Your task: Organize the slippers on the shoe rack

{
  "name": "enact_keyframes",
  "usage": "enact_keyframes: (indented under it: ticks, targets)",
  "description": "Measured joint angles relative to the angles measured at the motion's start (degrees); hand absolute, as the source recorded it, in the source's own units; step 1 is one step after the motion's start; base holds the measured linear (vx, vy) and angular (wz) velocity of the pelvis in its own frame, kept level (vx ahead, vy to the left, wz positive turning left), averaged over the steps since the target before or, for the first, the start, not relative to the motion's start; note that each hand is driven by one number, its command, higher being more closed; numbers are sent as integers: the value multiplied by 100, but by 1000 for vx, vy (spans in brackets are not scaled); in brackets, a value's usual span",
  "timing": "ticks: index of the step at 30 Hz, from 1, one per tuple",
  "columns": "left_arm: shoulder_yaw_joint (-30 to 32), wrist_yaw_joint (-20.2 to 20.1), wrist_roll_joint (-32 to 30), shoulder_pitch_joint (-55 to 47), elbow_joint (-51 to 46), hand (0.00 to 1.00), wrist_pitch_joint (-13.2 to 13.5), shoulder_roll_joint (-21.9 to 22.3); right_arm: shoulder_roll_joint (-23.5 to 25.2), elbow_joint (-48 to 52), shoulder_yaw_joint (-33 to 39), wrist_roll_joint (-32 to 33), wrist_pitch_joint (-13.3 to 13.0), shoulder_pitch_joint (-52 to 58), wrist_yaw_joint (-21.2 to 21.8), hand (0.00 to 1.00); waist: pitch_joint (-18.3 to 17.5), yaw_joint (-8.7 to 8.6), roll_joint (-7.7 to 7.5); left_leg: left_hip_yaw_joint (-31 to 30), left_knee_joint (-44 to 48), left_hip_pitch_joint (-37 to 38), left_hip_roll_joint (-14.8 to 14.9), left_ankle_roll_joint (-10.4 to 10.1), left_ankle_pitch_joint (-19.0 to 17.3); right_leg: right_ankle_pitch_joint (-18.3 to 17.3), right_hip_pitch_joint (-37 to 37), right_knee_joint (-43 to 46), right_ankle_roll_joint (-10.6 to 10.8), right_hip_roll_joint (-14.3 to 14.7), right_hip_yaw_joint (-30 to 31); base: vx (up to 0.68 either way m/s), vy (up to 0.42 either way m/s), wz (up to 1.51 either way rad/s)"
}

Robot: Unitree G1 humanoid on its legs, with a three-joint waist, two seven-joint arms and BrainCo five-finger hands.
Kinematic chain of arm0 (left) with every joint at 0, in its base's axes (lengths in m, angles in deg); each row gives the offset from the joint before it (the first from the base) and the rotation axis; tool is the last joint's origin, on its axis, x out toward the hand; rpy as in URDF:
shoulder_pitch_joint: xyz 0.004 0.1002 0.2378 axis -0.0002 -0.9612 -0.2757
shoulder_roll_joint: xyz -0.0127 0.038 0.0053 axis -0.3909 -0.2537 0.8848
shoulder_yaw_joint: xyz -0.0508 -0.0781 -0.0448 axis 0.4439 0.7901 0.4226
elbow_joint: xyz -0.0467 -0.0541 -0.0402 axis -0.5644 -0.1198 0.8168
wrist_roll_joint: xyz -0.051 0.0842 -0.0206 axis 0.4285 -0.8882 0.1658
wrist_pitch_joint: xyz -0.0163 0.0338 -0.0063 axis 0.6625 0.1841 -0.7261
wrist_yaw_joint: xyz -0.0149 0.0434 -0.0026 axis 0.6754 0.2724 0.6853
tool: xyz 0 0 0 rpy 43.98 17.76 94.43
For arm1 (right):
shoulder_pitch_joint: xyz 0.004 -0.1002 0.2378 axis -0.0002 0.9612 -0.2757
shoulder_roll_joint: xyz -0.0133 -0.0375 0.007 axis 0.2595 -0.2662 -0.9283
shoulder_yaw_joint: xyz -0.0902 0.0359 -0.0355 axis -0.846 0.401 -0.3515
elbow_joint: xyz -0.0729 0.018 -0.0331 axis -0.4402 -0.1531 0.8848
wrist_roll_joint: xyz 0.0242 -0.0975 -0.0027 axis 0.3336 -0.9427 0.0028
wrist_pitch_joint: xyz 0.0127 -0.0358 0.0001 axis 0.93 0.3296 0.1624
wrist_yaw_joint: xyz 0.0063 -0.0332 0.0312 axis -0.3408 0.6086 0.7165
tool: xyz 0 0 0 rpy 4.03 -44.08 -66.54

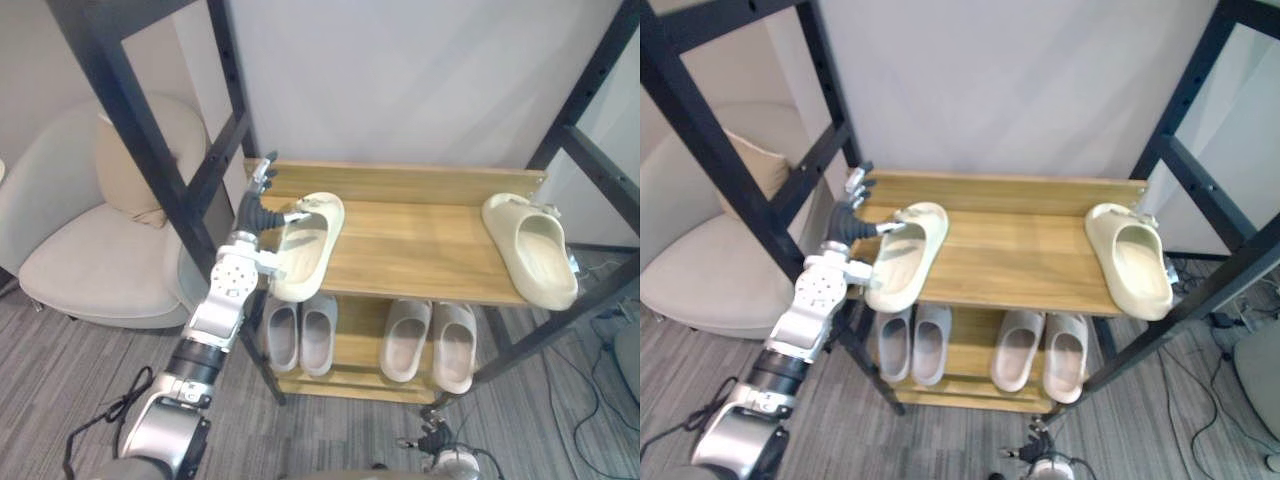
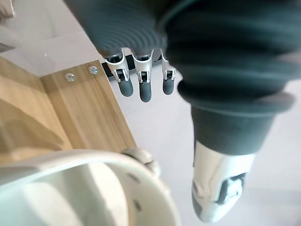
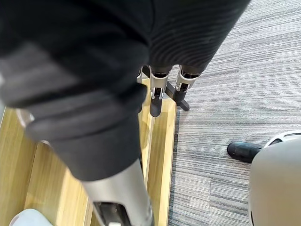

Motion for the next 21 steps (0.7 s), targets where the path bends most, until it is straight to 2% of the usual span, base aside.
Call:
enact_keyframes:
  ticks: [21]
  targets:
    - [47,-107,-797,29,193,0,-114,-42,0,186,0,-12,0,96,57,0,0,-61,0,55,0,4,25,-3,-2,-13,-59,54,-20,16,82,0,0,-1]
